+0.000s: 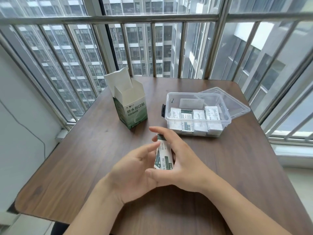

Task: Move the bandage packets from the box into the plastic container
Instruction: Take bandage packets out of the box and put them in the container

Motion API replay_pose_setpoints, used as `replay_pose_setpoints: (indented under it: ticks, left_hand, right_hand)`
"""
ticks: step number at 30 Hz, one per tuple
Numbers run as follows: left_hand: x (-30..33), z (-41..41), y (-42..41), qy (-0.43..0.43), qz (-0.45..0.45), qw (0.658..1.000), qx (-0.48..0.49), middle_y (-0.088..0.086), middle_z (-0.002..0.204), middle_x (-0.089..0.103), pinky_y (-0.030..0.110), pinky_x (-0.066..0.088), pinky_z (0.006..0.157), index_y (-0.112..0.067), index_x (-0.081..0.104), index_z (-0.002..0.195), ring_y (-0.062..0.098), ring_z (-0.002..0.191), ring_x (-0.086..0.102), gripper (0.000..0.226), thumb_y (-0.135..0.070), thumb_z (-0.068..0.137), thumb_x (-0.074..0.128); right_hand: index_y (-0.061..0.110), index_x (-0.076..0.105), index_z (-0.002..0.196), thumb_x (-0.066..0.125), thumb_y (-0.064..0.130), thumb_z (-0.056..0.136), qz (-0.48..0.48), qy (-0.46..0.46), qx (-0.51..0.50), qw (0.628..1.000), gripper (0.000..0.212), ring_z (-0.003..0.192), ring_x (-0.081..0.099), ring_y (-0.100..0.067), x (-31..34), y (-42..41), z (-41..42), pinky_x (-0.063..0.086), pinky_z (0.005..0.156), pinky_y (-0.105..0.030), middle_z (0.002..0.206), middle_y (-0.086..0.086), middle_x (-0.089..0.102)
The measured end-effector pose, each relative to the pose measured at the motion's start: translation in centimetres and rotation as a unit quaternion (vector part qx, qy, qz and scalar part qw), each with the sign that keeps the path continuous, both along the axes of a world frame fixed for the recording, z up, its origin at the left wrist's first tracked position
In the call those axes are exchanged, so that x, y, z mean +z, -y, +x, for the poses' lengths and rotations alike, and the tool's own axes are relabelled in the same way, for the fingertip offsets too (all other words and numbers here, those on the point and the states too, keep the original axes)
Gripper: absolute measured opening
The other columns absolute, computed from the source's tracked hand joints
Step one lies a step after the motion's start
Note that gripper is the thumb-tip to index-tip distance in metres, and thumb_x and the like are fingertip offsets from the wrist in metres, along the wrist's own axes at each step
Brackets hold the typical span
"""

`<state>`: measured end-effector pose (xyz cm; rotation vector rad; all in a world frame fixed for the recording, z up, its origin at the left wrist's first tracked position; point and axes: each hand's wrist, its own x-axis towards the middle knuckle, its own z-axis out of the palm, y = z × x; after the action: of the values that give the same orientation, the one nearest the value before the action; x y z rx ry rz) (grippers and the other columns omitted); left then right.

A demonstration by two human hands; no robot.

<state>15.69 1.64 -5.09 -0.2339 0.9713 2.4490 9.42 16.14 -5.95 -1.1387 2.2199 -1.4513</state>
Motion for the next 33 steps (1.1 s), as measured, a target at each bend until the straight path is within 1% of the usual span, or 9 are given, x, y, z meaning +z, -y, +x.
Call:
replay_pose_setpoints:
  ticks: [5, 10, 12, 15, 17, 21, 24, 27, 33]
  left_hand:
    - [-0.2, -0.4, -1.7, -0.005, -0.122, 0.984, 0.131, 0.019, 0.109, 0.07, 0.034, 0.059, 0.075, -0.004, 0.068, 0.121, 0.026, 0.096, 0.069, 0.038, -0.03, 0.098, 0.053]
    - [1.1, -0.9, -2.6, -0.073, -0.242, 0.961, 0.116, 0.007, 0.107, 0.076, 0.023, 0.055, 0.062, -0.014, 0.063, 0.127, 0.015, 0.089, 0.073, 0.033, -0.03, 0.106, 0.042]
    - [2.3, -1.3, -2.4, -0.064, -0.194, 0.976, 0.077, 0.01, 0.118, 0.073, 0.027, 0.056, 0.068, -0.014, 0.064, 0.13, 0.017, 0.095, 0.072, 0.039, -0.034, 0.106, 0.041]
    - [4.2, -2.1, -1.7, -0.056, -0.027, 0.998, -0.006, 0.012, 0.122, 0.07, 0.034, 0.052, 0.09, -0.008, 0.066, 0.131, 0.023, 0.105, 0.069, 0.051, -0.04, 0.103, 0.037]
    - [4.7, -2.9, -1.9, -0.065, -0.006, 0.998, -0.019, 0.012, 0.123, 0.067, 0.038, 0.052, 0.096, -0.007, 0.063, 0.134, 0.024, 0.107, 0.067, 0.053, -0.042, 0.103, 0.039]
    - [5.2, -4.3, -3.6, -0.078, -0.032, 0.996, 0.034, 0.011, 0.1, 0.074, 0.031, 0.062, 0.07, -0.007, 0.068, 0.115, 0.019, 0.082, 0.075, 0.036, -0.029, 0.091, 0.052]
    - [5.7, -5.0, -3.9, -0.074, -0.022, 0.996, 0.042, 0.012, 0.108, 0.072, 0.033, 0.06, 0.066, -0.007, 0.062, 0.127, 0.02, 0.087, 0.071, 0.039, -0.029, 0.097, 0.051]
    - [5.7, -5.5, -3.7, -0.064, -0.013, 0.997, 0.048, 0.015, 0.116, 0.067, 0.038, 0.061, 0.069, -0.005, 0.059, 0.131, 0.024, 0.095, 0.068, 0.04, -0.029, 0.101, 0.047]
    - [5.7, -6.2, -3.8, -0.079, -0.087, 0.992, 0.052, 0.016, 0.105, 0.065, 0.029, 0.059, 0.062, -0.004, 0.064, 0.126, 0.019, 0.078, 0.069, 0.043, -0.033, 0.098, 0.05]
  right_hand:
    - [0.028, 0.031, 0.152, 0.095, 0.04, 0.055, 0.081, -0.028, 0.021, 0.996, 0.116, 0.14, 0.031, -0.001, 0.3, -0.5, -0.3, 0.036, 0.113, -0.023, 0.144, 0.018, 0.028]
    - [0.028, 0.02, 0.156, 0.089, 0.036, 0.062, 0.134, -0.118, -0.005, 0.984, 0.117, 0.134, 0.035, -0.003, 2.6, -0.9, -0.6, 0.032, 0.113, -0.023, 0.14, 0.016, 0.039]
    - [0.032, 0.022, 0.155, 0.086, 0.03, 0.062, 0.129, -0.119, -0.01, 0.985, 0.113, 0.133, 0.038, 0.001, 4.2, -1.2, -0.8, 0.035, 0.11, -0.018, 0.141, 0.016, 0.041]
    - [0.035, 0.031, 0.151, 0.087, 0.022, 0.064, 0.094, -0.067, -0.013, 0.993, 0.104, 0.126, 0.046, 0.005, 6.2, -1.7, -1.8, 0.04, 0.104, -0.014, 0.139, 0.018, 0.048]
    - [0.037, 0.036, 0.148, 0.087, 0.023, 0.065, 0.092, -0.052, -0.022, 0.994, 0.099, 0.12, 0.05, 0.005, 7.0, -2.1, -3.0, 0.044, 0.099, -0.017, 0.135, 0.019, 0.051]
    - [0.042, 0.038, 0.146, 0.092, 0.029, 0.066, 0.135, -0.022, 0.009, 0.991, 0.097, 0.112, 0.053, 0.012, 7.9, -3.3, -4.8, 0.045, 0.088, -0.013, 0.136, 0.019, 0.051]
    - [0.037, 0.043, 0.145, 0.091, 0.012, 0.07, 0.087, 0.048, 0.009, 0.995, 0.093, 0.093, 0.062, -0.004, 9.0, -4.5, -5.7, 0.052, 0.072, -0.016, 0.133, 0.002, 0.054]
    - [0.03, 0.044, 0.145, 0.092, 0.01, 0.068, 0.086, 0.016, 0.0, 0.996, 0.093, 0.118, 0.056, -0.001, 9.7, -5.0, -6.2, 0.052, 0.079, -0.013, 0.131, 0.007, 0.052]
    - [0.034, 0.049, 0.141, 0.094, 0.028, 0.065, 0.137, -0.043, 0.014, 0.99, 0.088, 0.126, 0.051, 0.005, 10.9, -5.3, -7.6, 0.05, 0.098, -0.018, 0.135, 0.015, 0.055]
